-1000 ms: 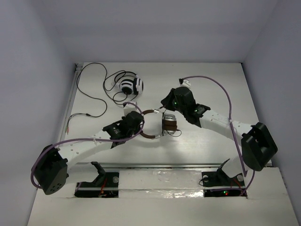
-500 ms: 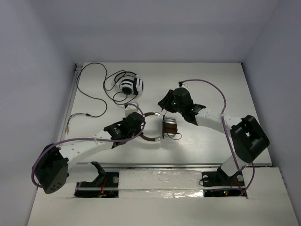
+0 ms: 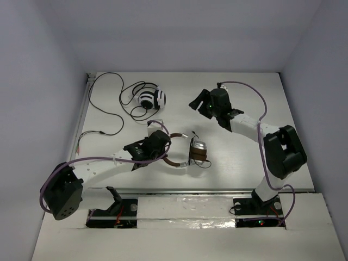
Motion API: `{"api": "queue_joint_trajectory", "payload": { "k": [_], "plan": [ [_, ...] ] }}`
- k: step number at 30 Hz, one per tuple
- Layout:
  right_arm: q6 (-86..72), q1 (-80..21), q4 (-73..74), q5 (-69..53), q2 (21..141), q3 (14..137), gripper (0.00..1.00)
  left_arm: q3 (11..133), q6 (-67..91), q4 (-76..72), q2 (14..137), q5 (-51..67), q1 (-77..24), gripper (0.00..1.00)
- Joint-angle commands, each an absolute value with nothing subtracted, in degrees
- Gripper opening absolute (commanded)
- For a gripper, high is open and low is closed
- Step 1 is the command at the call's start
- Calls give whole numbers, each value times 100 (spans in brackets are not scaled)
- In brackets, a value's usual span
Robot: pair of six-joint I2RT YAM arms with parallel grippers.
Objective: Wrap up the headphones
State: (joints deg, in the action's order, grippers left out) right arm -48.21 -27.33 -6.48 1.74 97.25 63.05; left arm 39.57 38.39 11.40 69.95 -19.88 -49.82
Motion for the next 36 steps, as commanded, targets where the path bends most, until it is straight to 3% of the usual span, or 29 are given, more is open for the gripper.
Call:
{"api": "queue_joint_trajectory", "payload": {
  "k": [1,6,9,12,13,21,24,27,28,31,36],
  "plan": [
    [-4641,-2585,-703,-202,9817,6601,70,4315,3973,896,6987,-1969,-5001,0],
    [-4562,-2584,-852,-141,9326,6338,67,4350,3990,905,6979,-1978,-5053,0],
    [-4430,-2584,-888,95,8705,6100,57,4403,3973,888,7005,-2004,-5054,0],
    [-4281,-2584,-835,499,7897,5810,8,4491,3911,835,7145,-2074,-5054,0],
    [-4193,-2584,-765,579,7692,5749,0,4517,3876,765,7250,-2109,-5054,0],
    [-3710,-2584,-299,1195,5574,5046,0,5053,3604,264,8006,-2513,-5054,0],
    [-3577,-2584,-18,1327,5046,4905,6,5307,3516,88,8384,-2531,-5054,0],
    [-3507,-2584,325,1362,4756,4790,27,5527,3402,-131,8805,-2435,-4922,0],
    [-3498,-2584,386,1354,4720,4764,40,5581,3367,-193,9024,-2426,-4870,0],
    [-3481,-2584,509,1336,4580,4711,53,5800,3244,-228,9464,-2470,-4756,2],
    [-3428,-2584,685,1362,4360,4693,62,5941,3182,-439,9843,-2312,-4553,14]
  ]
}}
